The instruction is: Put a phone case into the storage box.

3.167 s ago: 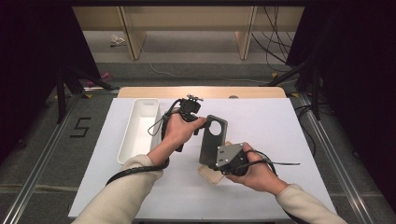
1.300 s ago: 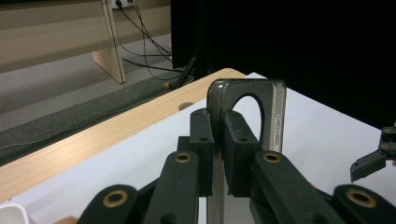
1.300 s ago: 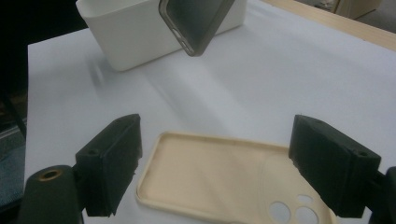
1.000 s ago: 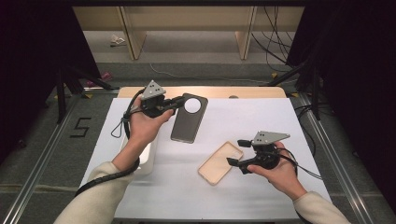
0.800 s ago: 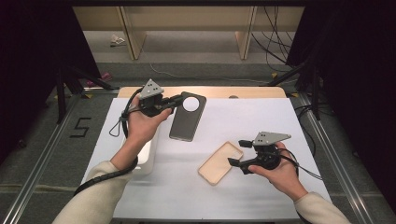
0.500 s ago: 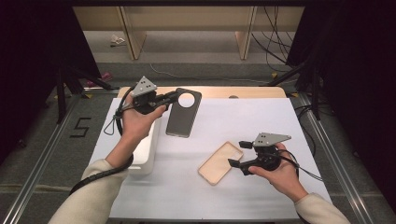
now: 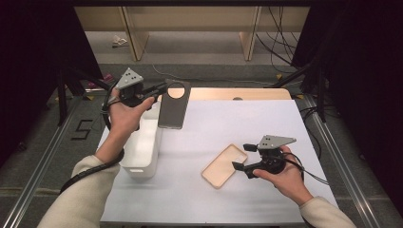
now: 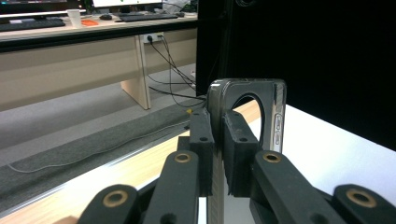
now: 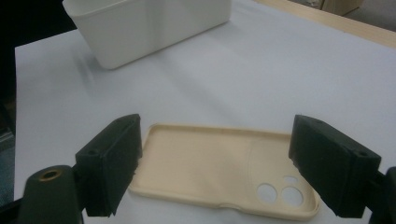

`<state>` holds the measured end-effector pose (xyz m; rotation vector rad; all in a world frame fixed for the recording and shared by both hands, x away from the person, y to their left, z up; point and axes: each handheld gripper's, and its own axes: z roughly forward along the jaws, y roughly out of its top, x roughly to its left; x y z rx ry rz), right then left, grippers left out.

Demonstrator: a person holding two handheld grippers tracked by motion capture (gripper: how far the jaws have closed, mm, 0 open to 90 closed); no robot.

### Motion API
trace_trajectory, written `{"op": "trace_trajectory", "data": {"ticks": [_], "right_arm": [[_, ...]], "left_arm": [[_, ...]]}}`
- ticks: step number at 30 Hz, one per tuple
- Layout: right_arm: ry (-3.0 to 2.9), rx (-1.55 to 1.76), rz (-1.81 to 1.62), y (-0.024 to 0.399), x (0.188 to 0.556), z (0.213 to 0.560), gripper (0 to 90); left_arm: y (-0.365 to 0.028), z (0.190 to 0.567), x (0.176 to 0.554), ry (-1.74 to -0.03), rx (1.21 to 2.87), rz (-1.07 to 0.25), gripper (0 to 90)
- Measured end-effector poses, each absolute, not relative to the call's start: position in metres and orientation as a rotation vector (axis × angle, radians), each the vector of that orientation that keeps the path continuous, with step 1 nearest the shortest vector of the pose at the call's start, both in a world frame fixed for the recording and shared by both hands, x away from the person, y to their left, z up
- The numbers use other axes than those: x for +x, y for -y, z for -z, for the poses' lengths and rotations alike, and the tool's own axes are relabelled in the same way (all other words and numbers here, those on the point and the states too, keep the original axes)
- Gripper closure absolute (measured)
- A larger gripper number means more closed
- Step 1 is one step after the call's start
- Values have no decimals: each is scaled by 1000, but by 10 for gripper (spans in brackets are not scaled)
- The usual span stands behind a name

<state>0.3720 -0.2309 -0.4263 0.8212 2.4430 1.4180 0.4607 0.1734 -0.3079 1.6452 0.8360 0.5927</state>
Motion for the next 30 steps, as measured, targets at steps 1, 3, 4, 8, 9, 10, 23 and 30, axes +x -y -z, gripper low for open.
{"op": "trace_trajectory", "data": {"ticks": [1,3,4,8,9,10,23,30], "right_arm": [[-2443,824,-1418,231,372,426,181],[-2445,822,-1416,231,372,426,181],[-2445,824,-1414,231,372,427,181],[-2447,826,-1418,231,372,427,182],[-2446,827,-1420,231,372,427,182],[-2446,828,-1420,231,372,427,181],[-2449,828,-1420,231,372,428,183],[-2449,828,-1421,231,373,428,184]], "left_arm": [[-175,308,461,-839,1643,-593,826],[-178,309,462,-844,1643,-598,826],[-179,309,463,-848,1643,-599,826],[-186,310,466,-856,1637,-607,826],[-188,310,467,-859,1635,-611,826],[-190,310,468,-861,1635,-614,826],[-209,305,478,-889,1612,-644,826],[-216,304,482,-895,1609,-662,825]]}}
